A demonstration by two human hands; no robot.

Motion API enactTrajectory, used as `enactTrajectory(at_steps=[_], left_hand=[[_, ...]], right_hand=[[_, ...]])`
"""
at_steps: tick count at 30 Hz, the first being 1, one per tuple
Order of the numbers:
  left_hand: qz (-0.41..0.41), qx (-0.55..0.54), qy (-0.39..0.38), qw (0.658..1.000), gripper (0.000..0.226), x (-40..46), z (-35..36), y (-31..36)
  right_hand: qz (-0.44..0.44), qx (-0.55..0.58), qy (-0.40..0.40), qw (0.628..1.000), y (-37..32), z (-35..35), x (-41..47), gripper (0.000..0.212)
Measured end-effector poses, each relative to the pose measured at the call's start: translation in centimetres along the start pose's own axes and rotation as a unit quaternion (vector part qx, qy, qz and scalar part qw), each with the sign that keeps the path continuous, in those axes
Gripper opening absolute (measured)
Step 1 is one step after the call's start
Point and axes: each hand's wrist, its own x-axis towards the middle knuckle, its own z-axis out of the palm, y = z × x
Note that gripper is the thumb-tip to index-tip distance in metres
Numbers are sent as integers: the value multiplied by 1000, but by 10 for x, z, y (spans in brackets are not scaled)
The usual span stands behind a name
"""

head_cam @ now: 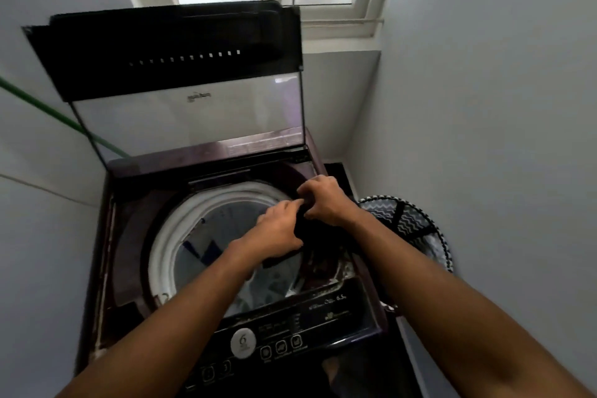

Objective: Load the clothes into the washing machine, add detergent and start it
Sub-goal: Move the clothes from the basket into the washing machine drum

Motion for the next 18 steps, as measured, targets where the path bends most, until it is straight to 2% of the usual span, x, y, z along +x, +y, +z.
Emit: enactTrajectory(at_steps=[4, 7, 9, 14, 18], left_hand=[[93, -8, 17, 996, 90, 32, 25, 42], [93, 87, 23, 992, 91, 50, 42, 65], [93, 146, 21, 985, 92, 59, 47, 74], [118, 150, -4, 982, 90, 77, 58, 79], [120, 150, 44, 980, 82, 78, 67, 75]], right_hand=[[82, 16, -42, 996, 58, -14, -31, 110], [118, 74, -102, 985, 97, -14, -50, 125], [134, 133, -129, 974, 114, -10, -57, 125], [150, 351, -157, 911, 132, 2, -65, 110], [163, 387, -190, 887, 133, 15, -63, 102]])
